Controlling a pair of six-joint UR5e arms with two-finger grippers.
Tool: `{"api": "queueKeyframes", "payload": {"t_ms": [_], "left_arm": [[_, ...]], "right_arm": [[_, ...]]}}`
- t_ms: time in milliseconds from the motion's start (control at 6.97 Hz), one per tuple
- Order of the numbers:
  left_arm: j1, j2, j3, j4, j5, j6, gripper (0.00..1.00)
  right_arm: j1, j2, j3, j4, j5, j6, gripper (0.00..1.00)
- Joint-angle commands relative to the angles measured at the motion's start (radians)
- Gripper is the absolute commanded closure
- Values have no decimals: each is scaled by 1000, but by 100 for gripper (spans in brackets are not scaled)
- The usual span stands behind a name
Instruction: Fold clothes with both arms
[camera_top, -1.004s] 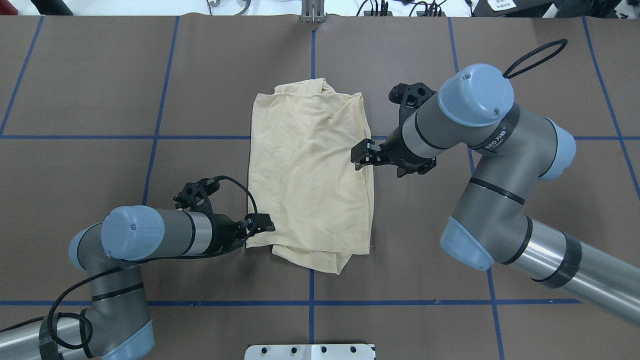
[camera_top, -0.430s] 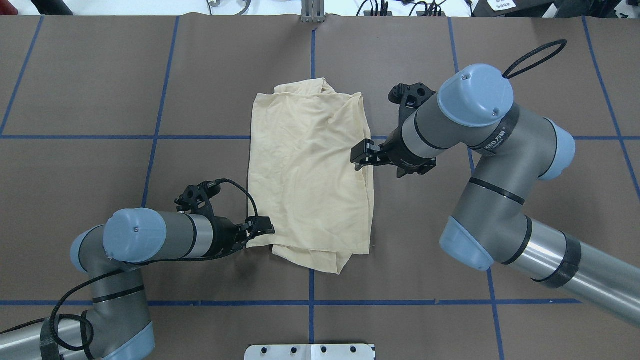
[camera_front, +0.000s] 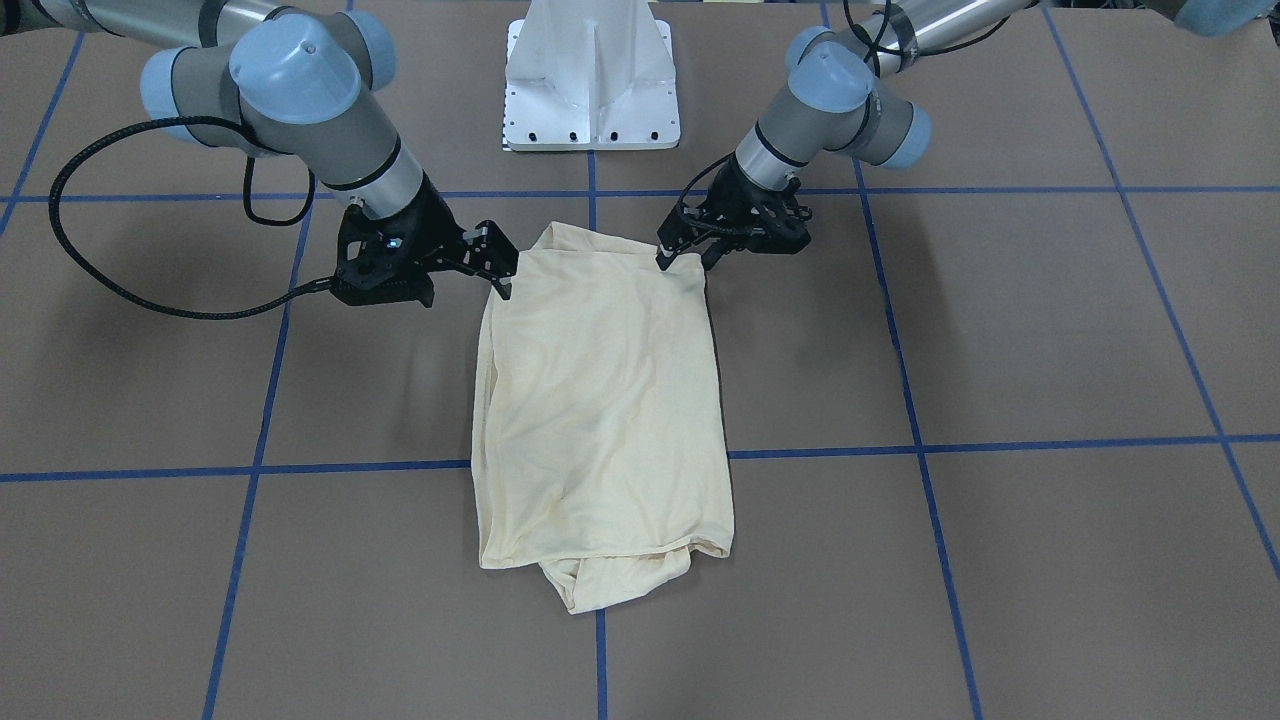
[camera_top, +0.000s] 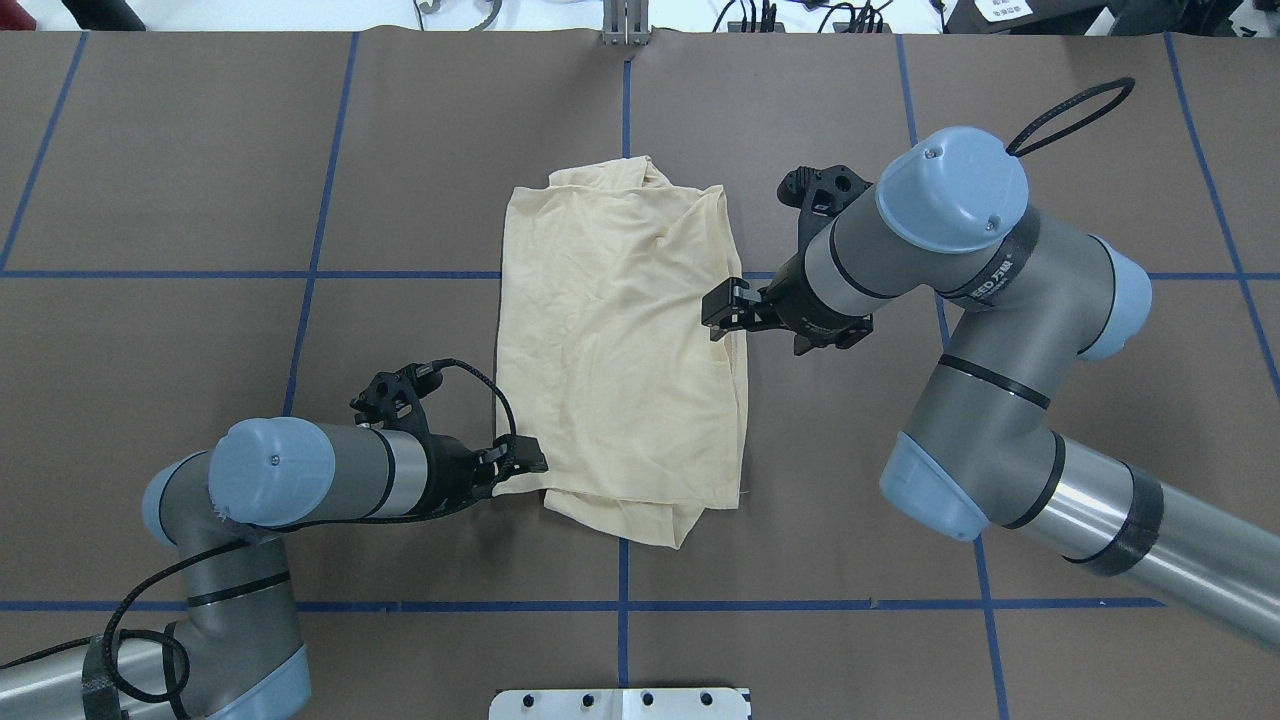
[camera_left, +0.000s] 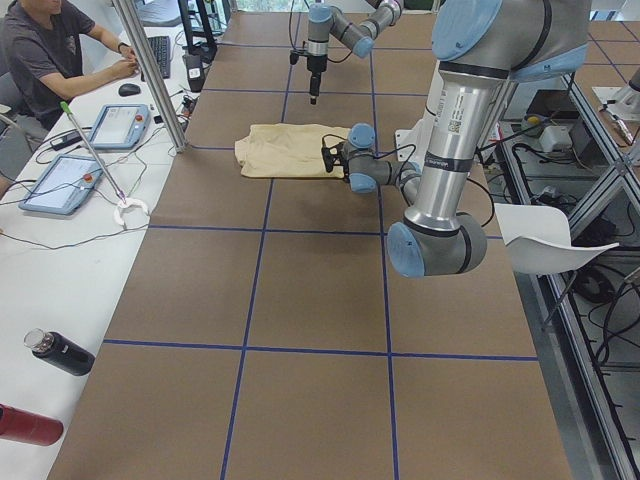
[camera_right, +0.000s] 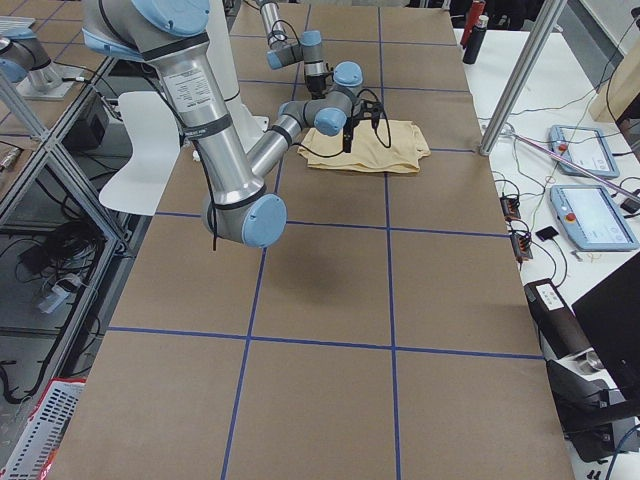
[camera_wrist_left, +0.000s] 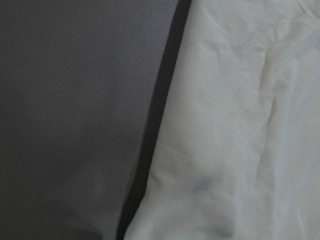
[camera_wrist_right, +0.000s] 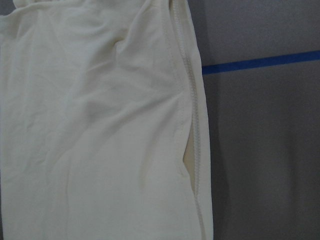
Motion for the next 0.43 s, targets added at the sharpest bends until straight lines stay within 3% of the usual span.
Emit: {"api": "queueKeyframes", "payload": {"t_ms": [0,287], "left_arm": [[15,1,-1,-1,0,0,30],[15,-2,-1,0,0,0,30]], "right_arm": [[0,0,0,0,-1,-1,0],[0,0,0,0,0,-1,0]]}}
